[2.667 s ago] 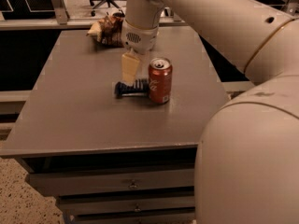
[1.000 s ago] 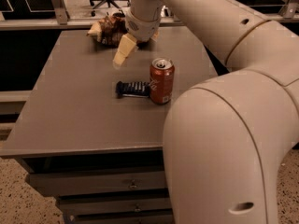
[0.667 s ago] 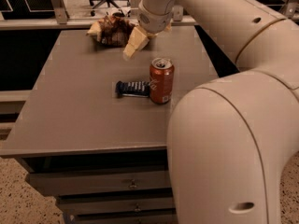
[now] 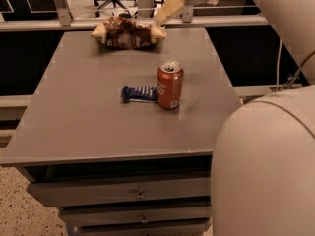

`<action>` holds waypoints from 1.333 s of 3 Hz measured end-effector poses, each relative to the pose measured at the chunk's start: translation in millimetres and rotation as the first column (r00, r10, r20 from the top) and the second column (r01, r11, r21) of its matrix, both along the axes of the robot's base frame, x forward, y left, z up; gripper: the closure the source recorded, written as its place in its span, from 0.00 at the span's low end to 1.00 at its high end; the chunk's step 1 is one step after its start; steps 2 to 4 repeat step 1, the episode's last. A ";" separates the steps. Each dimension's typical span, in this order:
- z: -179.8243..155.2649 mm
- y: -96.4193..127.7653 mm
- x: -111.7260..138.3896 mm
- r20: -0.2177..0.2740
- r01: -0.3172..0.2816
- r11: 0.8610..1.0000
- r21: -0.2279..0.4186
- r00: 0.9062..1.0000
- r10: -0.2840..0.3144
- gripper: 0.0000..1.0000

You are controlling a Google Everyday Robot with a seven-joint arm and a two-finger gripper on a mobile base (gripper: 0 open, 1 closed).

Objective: Move rxbar blueberry near coke can

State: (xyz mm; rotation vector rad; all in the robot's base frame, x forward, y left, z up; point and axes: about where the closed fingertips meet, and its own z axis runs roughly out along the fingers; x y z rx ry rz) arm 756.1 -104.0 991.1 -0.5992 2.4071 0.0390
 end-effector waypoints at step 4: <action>10.3 -1.9 8.6 0.051 0.029 0.999 0.035 0.998 -0.031 0.00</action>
Offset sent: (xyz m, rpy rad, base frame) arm 0.0000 0.0000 0.0000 0.0000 0.0000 0.0000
